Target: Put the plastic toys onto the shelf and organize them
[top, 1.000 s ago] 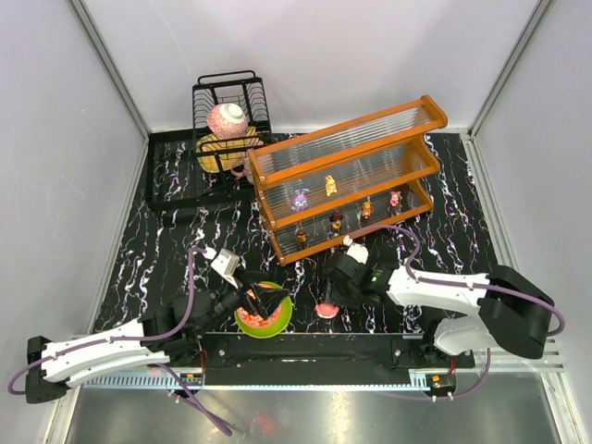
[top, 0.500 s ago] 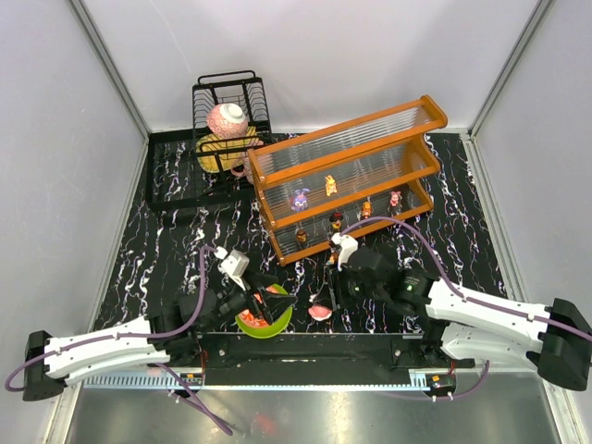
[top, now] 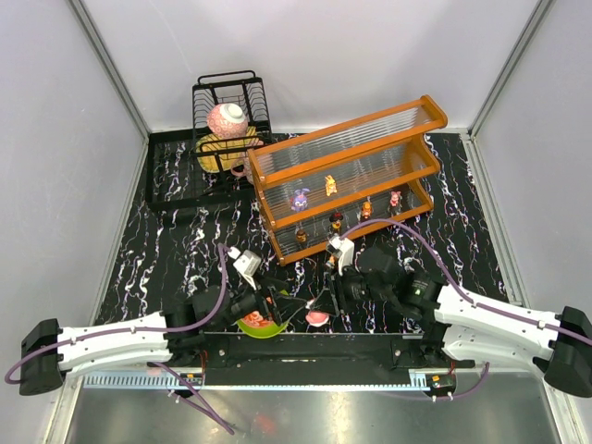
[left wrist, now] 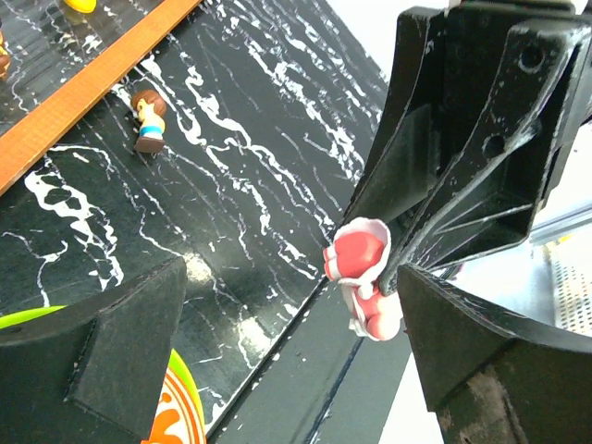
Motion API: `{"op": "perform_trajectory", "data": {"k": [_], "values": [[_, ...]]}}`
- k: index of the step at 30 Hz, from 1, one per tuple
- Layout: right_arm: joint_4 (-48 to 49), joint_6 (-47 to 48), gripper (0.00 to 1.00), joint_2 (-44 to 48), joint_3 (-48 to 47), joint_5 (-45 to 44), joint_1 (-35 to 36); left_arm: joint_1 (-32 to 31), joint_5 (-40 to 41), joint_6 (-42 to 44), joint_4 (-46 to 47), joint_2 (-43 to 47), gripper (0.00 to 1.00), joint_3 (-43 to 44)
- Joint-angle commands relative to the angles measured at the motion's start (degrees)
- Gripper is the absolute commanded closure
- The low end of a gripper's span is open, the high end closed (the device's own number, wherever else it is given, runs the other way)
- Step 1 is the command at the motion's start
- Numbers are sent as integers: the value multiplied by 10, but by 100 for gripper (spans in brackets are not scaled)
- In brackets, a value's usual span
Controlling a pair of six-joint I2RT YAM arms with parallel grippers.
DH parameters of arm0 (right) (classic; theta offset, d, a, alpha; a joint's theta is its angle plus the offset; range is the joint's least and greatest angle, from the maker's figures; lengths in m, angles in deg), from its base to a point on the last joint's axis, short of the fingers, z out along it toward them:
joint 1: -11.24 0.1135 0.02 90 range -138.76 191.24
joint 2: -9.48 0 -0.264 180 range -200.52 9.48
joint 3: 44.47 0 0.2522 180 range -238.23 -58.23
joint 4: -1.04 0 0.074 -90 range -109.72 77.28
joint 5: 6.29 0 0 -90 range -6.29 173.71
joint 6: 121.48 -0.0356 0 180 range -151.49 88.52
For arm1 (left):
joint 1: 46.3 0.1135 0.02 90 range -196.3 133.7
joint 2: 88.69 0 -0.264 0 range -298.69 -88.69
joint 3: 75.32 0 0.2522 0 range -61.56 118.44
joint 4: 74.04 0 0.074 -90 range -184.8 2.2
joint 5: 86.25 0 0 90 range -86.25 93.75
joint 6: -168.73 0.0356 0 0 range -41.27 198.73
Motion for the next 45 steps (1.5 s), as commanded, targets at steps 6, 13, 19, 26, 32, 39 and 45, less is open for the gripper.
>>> {"op": "perform_trajectory", "data": {"k": [6,13,19,26,32,39,45], "values": [[59,10,100,31,9,37,4,9,-4,-60,146,-15,3,-35],[69,9,100,33,8,47,4,10,-29,-77,203,-55,10,-40],[75,7,100,41,12,46,5,11,-49,-82,236,-84,25,-40],[72,8,100,49,14,34,4,12,-67,-83,265,-103,36,-42],[77,9,100,46,16,27,4,12,-82,-92,302,-115,20,-49],[87,10,100,43,12,25,4,12,-101,-98,328,-135,23,-51],[96,13,100,42,8,27,4,12,-111,-108,376,-178,44,-52]]}}
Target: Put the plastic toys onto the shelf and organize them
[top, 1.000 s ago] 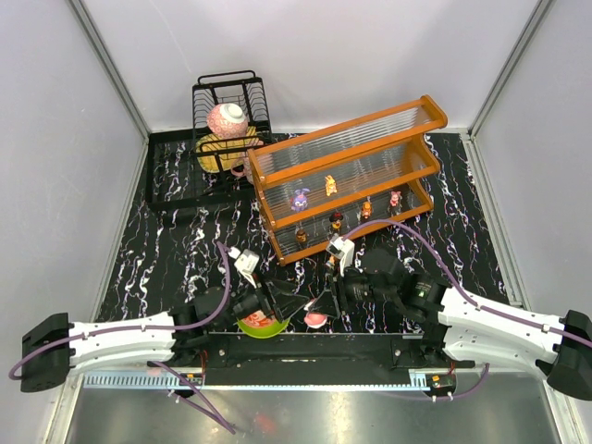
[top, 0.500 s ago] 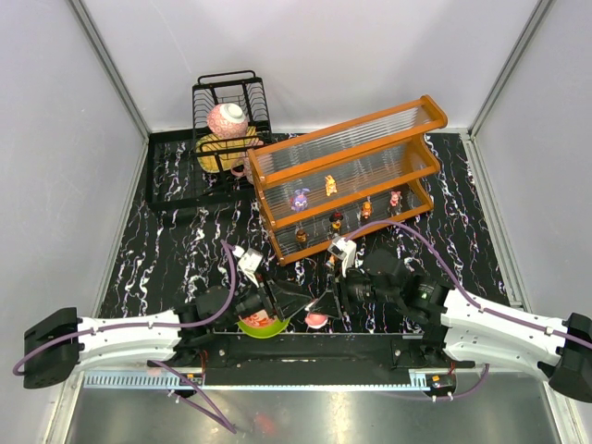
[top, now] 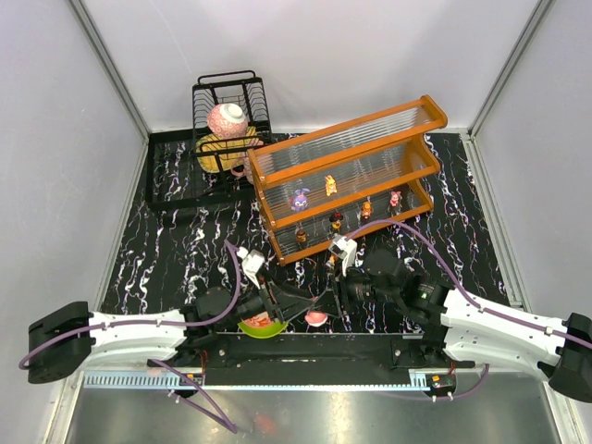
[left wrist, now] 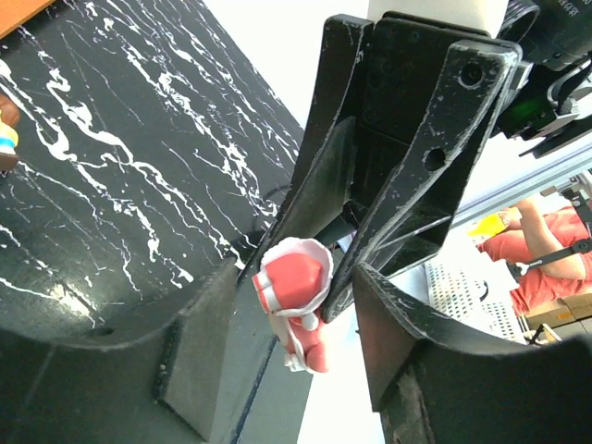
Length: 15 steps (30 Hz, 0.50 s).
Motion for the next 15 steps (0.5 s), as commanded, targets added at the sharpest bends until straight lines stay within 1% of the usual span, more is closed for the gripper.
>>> {"op": "perform_trajectory", "data": {"k": [1,2,5,6,8,9,11,15], "values": [[54,6,100,2,-11,-2,4,0,-37,-6,82,-30,47,-2],[55,6,100,2,-10,-3,4,0,-40,-6,88,-34,54,-1],[55,6,100,0,-9,-3,4,0,-46,-10,107,-49,64,1],[54,5,100,0,-9,-3,4,0,-47,-10,111,-55,71,1],[55,6,100,1,-9,-3,4,0,-49,-12,120,-58,79,1],[55,6,100,1,-9,-3,4,0,-49,-13,123,-61,90,1],[55,6,100,2,-7,-4,4,0,-50,-13,125,-62,100,0],[55,6,100,9,-5,-8,4,1,-54,-12,131,-58,100,-2]]}}
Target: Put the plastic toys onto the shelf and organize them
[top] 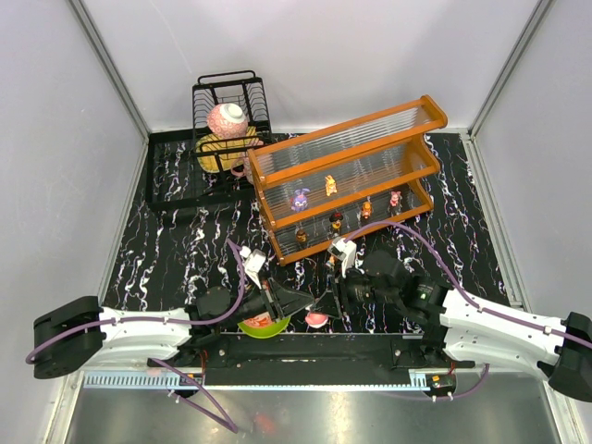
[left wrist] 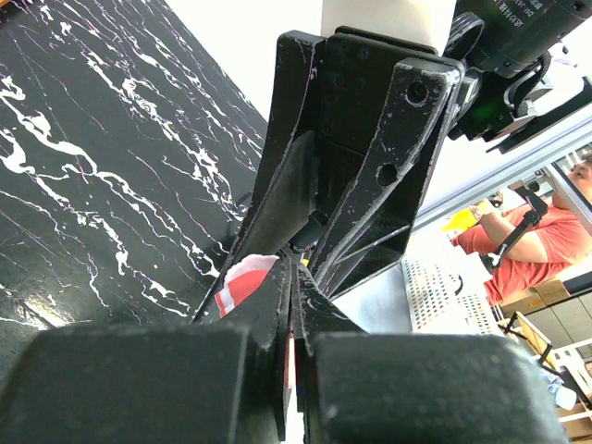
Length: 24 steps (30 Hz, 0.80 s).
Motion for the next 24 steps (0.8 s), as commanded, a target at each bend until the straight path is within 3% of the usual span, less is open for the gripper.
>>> {"op": "perform_trajectory", "data": {"k": [1,5,8,9,10,14,17,22,24], "values": [[62,0,100,13,-8,-4,2,-1,-21,2,39,-1,100,-1],[62,-2,97,17,-5,-10,2,-1,-20,2,38,3,100,-4],[59,-3,83,19,-4,-12,2,-1,-15,-1,37,6,100,-8],[57,-4,77,21,-3,-16,2,-1,-14,-1,35,9,100,-10],[52,-5,60,23,-2,-19,2,-1,-7,-2,34,10,100,-13],[39,-11,36,38,3,-32,2,0,7,0,18,27,100,-14],[30,-15,29,64,8,-44,2,3,29,1,-5,42,100,-15],[13,-23,26,81,15,-61,2,8,66,1,-38,74,100,-21],[-11,-36,26,81,15,-90,2,8,82,5,-90,95,100,-12]]}}
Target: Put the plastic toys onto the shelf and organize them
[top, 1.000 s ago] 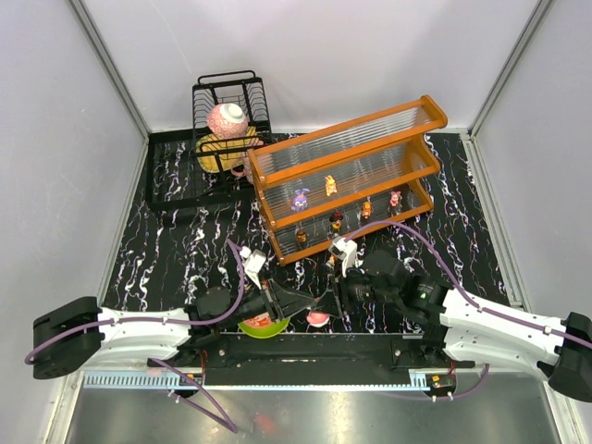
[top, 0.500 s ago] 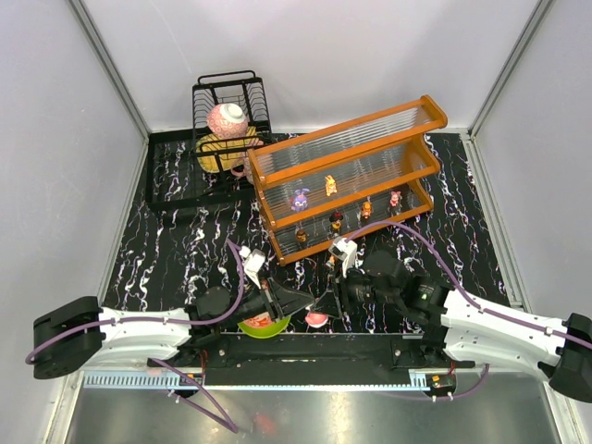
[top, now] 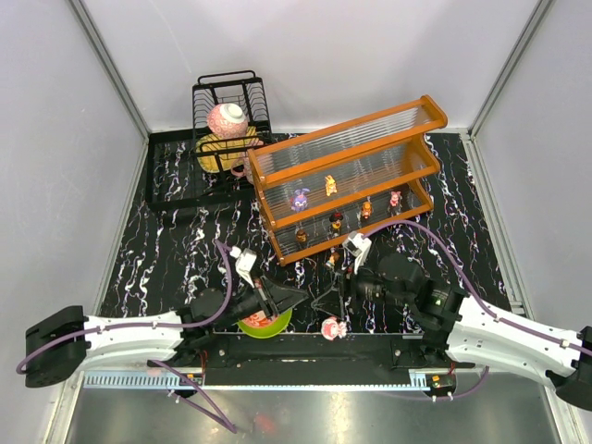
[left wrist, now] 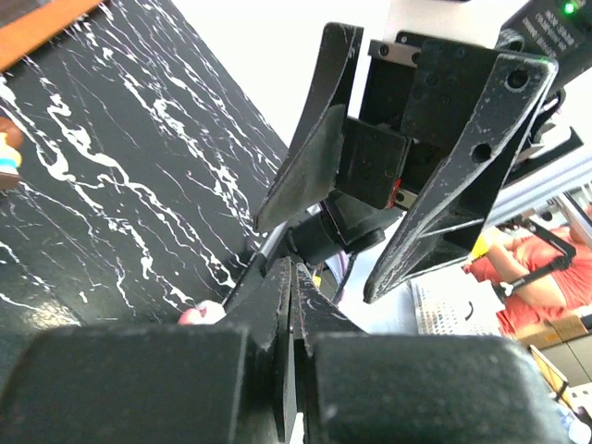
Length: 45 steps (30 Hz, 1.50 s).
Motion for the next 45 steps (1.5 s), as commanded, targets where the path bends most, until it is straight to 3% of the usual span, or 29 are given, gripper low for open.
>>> {"op": "perform_trajectory", "data": {"k": [1,3,5,11,22,24,25,28,36,45], "values": [[-29,-24,26,5,3,-65,2,4,52,13,-68,38,100,5],[-70,-51,26,-7,0,-114,2,5,67,22,-149,60,100,18],[-101,-75,25,-25,-7,-171,2,5,77,42,-228,75,82,43],[-172,-163,27,-55,-9,-232,2,4,85,86,-355,56,52,106],[-225,-179,39,-137,-23,-141,2,4,28,69,-276,-39,38,121],[-224,-173,39,-158,-23,-123,2,4,24,72,-276,-42,23,127],[-221,-169,40,-165,-23,-123,2,4,23,75,-276,-43,20,128],[-209,-156,44,-193,-22,-68,3,4,24,76,-278,-37,16,128],[-169,-155,53,-202,-2,-25,3,4,34,74,-281,-26,14,121],[-156,-173,39,-182,21,-11,2,4,35,68,-275,-26,14,116]]}}
